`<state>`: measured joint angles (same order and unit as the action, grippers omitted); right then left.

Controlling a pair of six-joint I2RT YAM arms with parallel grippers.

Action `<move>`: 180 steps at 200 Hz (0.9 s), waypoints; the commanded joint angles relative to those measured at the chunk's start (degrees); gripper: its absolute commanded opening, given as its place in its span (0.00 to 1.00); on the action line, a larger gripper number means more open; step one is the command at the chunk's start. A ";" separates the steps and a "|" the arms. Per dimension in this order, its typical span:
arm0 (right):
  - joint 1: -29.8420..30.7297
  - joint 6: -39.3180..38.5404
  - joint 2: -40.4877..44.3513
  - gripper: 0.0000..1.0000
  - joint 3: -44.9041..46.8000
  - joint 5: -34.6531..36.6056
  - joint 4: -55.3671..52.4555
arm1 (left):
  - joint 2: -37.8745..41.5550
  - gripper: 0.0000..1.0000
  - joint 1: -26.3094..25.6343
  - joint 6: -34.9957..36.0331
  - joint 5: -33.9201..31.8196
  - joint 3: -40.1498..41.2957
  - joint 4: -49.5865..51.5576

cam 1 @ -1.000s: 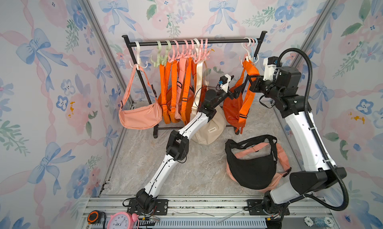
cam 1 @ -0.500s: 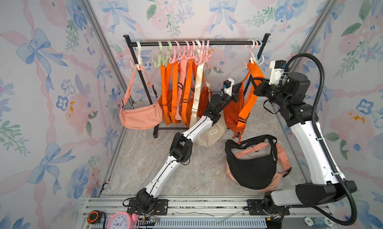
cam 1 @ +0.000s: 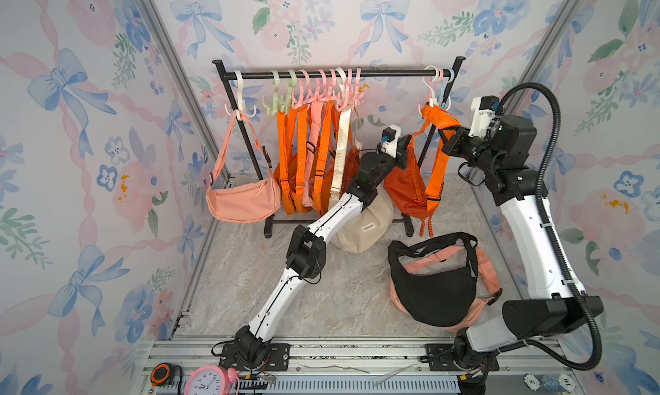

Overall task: Take the bag off the hook
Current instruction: Pick up the bag from the hook.

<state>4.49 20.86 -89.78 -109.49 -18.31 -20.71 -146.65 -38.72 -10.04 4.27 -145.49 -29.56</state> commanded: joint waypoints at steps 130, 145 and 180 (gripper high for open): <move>-2.21 7.75 -20.29 0.00 -37.68 -4.81 -10.56 | 22.68 0.00 8.13 4.18 -8.13 8.38 8.28; -2.24 8.23 -20.87 0.00 -38.33 -5.37 -10.68 | 23.57 0.00 8.57 3.56 -8.38 9.38 8.94; -2.18 8.21 -18.78 0.00 -36.10 -7.82 -9.34 | 27.23 0.00 8.75 2.75 -6.75 13.53 8.82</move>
<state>2.66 28.12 -109.95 -146.06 -23.55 -30.57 -124.31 -30.74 -7.07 -2.37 -133.73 -19.94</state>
